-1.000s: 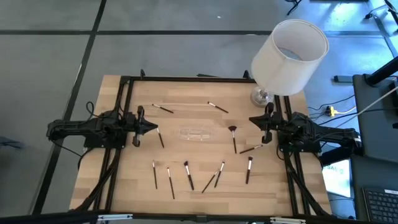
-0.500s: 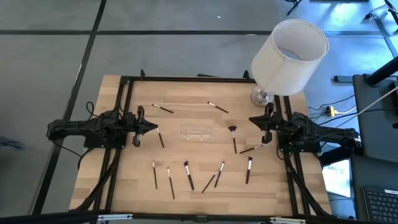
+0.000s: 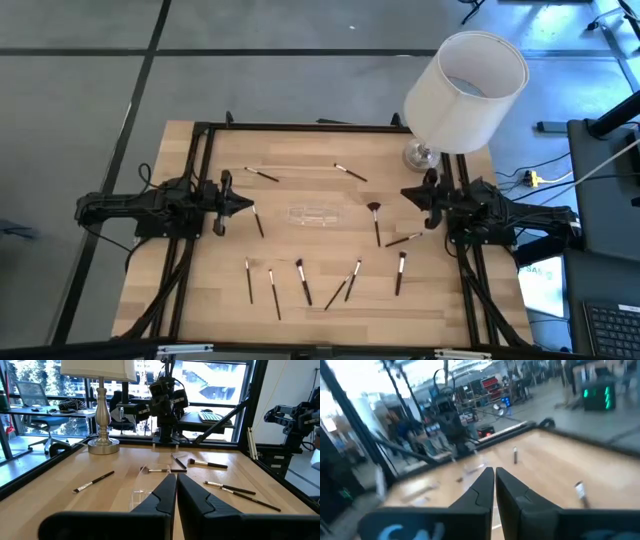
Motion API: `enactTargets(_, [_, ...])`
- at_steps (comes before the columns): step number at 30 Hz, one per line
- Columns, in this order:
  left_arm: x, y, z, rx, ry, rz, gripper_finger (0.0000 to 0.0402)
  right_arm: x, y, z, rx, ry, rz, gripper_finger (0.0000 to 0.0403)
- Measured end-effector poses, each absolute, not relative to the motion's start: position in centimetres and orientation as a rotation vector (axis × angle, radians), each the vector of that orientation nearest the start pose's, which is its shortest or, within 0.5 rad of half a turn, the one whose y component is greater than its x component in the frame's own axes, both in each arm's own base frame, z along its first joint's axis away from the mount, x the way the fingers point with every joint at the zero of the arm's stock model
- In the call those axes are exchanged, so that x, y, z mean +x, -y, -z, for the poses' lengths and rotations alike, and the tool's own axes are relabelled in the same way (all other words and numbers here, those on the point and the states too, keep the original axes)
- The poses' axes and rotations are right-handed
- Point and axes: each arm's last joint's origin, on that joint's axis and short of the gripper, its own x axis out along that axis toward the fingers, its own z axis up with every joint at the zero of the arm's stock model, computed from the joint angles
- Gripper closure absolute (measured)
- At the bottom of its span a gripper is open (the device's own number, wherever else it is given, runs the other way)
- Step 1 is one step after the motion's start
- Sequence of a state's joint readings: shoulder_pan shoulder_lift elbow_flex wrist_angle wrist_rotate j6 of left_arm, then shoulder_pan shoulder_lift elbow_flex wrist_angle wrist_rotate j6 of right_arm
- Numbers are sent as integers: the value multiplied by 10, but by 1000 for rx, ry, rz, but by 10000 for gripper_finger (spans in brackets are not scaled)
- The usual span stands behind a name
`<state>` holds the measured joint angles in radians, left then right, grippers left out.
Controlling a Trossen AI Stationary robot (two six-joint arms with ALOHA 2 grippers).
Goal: Put items in baskets/containers
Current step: Put the highlighter brush into the transparent organizer
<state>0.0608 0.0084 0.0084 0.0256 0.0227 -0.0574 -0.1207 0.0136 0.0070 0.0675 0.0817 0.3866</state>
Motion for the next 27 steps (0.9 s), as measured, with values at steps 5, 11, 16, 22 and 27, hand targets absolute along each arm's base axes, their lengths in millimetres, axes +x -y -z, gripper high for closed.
enactTargets(5, [98, -5, -168, -56, 26, -37, 389, 96, 17, -172, 412, 133, 286, 384])
enactTargets(11, [97, -6, -168, 9, 26, -71, 391, 95, 19, -175, 427, 185, 366, 384])
enactTargets(16, [96, -10, -175, 34, 97, -207, 391, 93, 23, -175, 496, 238, 509, 380])
enactTargets(22, [95, -11, -184, 30, 183, -229, 390, 95, 24, -173, 556, 231, 518, 352])
enactTargets(27, [94, -12, -186, 112, 200, -278, 391, 98, 24, -170, 628, 207, 516, 324])
